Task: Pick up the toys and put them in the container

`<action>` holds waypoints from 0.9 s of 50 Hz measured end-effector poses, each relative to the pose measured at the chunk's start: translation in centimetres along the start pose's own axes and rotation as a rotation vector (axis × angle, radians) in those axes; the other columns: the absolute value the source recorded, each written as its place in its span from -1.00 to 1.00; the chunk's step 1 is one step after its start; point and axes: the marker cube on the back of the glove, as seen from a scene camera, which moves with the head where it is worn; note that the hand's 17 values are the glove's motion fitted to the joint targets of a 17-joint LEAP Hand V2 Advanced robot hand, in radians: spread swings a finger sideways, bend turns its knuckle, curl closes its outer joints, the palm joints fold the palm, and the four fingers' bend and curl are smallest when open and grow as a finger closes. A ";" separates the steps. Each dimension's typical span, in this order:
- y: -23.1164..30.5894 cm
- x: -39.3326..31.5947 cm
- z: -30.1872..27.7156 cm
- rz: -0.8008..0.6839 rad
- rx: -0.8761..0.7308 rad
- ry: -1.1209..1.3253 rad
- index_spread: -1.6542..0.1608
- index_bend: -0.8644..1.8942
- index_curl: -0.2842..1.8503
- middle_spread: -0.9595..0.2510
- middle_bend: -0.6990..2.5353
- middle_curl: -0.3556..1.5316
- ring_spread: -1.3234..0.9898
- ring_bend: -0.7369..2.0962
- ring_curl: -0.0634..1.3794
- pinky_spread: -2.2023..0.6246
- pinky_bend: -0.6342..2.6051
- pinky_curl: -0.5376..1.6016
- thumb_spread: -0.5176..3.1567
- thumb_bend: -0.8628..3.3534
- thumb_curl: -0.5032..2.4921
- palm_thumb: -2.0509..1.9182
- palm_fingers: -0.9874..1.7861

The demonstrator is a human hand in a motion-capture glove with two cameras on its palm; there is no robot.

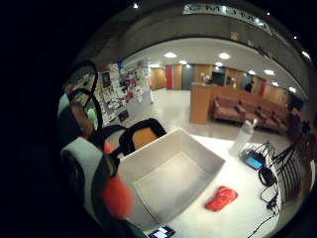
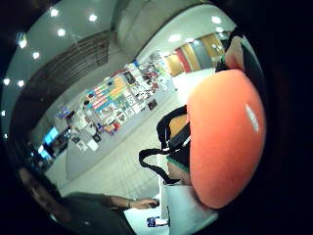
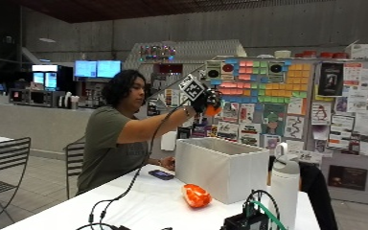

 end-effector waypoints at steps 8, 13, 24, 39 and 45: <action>-0.2 4.9 3.4 0.154 -0.303 -0.078 0.35 -0.19 -0.20 0.00 -0.11 0.03 -0.11 0.40 -0.19 0.31 0.09 -0.03 -0.17 -0.61 -0.22 0.18 0.14; 0.6 8.8 3.0 0.097 -0.337 0.109 0.34 -0.15 -0.19 0.20 -0.23 -0.03 -0.04 0.08 -0.31 0.45 0.06 -0.04 -0.18 -0.66 -0.31 -0.01 -0.41; 5.0 15.0 -0.4 0.074 -0.387 0.150 0.33 -0.13 -0.26 0.35 -0.30 -0.12 0.01 -0.11 -0.56 0.56 -0.08 -0.17 -0.21 -0.64 -0.39 -0.03 -0.28; 21.4 32.2 3.9 0.351 -0.637 0.191 0.34 -0.13 -0.27 0.29 -0.28 -0.13 -0.04 0.00 -0.53 0.56 -0.16 -0.22 -0.18 -0.63 -0.45 -0.02 -0.05; 28.5 34.1 7.0 0.301 -1.018 0.318 0.31 0.03 -0.19 0.24 -0.43 -0.18 0.03 -0.33 -0.63 0.59 -0.05 -0.15 -0.21 -0.62 -0.45 0.00 -0.42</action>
